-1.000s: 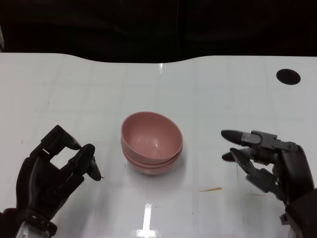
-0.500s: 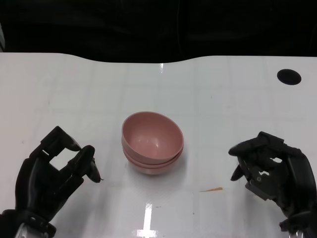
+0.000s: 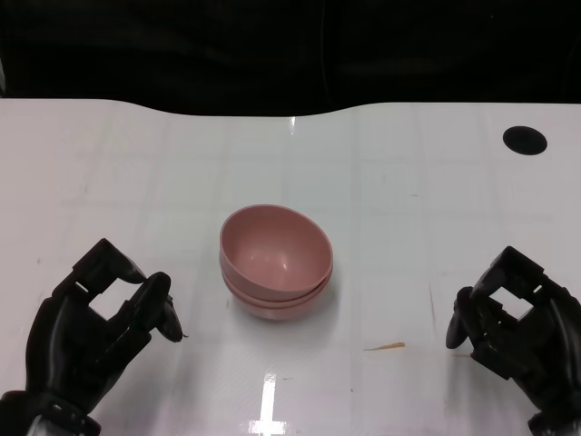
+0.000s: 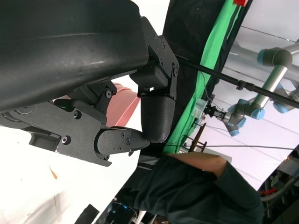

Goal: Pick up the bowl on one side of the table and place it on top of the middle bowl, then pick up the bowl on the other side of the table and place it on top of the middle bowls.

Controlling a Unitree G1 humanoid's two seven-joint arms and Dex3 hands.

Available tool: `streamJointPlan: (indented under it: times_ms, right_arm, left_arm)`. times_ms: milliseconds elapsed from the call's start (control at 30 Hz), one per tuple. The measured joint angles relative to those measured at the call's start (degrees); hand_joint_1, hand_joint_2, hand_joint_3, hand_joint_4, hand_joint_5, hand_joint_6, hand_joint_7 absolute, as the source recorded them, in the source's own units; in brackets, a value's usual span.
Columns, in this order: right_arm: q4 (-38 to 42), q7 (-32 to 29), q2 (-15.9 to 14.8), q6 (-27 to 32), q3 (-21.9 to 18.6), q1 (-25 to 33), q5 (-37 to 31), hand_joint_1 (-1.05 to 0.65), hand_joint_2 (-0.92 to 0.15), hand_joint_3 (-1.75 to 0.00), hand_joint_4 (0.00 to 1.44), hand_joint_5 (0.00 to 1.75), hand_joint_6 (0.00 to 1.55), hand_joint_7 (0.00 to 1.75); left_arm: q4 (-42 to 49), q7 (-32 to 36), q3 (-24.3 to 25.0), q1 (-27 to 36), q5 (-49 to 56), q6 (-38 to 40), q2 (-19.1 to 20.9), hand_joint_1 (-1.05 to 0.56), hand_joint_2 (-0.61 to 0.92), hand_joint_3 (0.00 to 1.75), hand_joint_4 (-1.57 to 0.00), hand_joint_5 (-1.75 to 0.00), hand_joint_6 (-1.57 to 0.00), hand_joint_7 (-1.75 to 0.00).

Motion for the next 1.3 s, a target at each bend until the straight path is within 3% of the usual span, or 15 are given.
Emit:
streamJointPlan:
  times_ms: [267, 567, 1067, 1300]
  right_arm:
    - [-4.1, 1.0, 1.3, 5.5, -1.1, 1.2, 1.9, -0.08, -0.64, -0.97, 0.85, 1.75, 0.71, 1.54]
    - [-4.5, 1.5, 2.2, 5.5, -1.6, 1.6, 1.0, -0.09, -0.62, -1.02, 0.86, 1.75, 0.74, 1.5]
    - [-4.5, 1.2, 3.2, 5.7, -2.5, 1.4, 0.9, -0.09, -0.67, -0.97, 0.85, 1.75, 0.73, 1.53]
    - [-4.5, 0.5, 3.7, 6.6, -3.6, 0.8, 1.0, -0.07, -0.63, -1.07, 0.85, 1.75, 0.73, 1.55]
  left_arm:
    - [-0.3, 0.0, 0.1, 0.1, 0.5, 0.2, 0.0, -0.16, 0.83, 0.49, -0.92, -1.75, -0.61, -1.75]
    - [-0.3, 0.0, 0.1, 0.1, 0.6, 0.1, 0.0, -0.16, 0.82, 0.52, -0.94, -1.75, -0.62, -1.75]
    - [0.1, 0.0, 1.4, -0.1, -1.8, 1.9, 0.0, -0.19, 0.79, 0.56, -0.95, -1.75, -0.65, -1.75]
    - [1.0, -0.4, 1.8, -0.6, -1.8, 1.9, 0.1, -0.19, 0.79, 0.58, -0.95, -1.75, -0.65, -1.75]
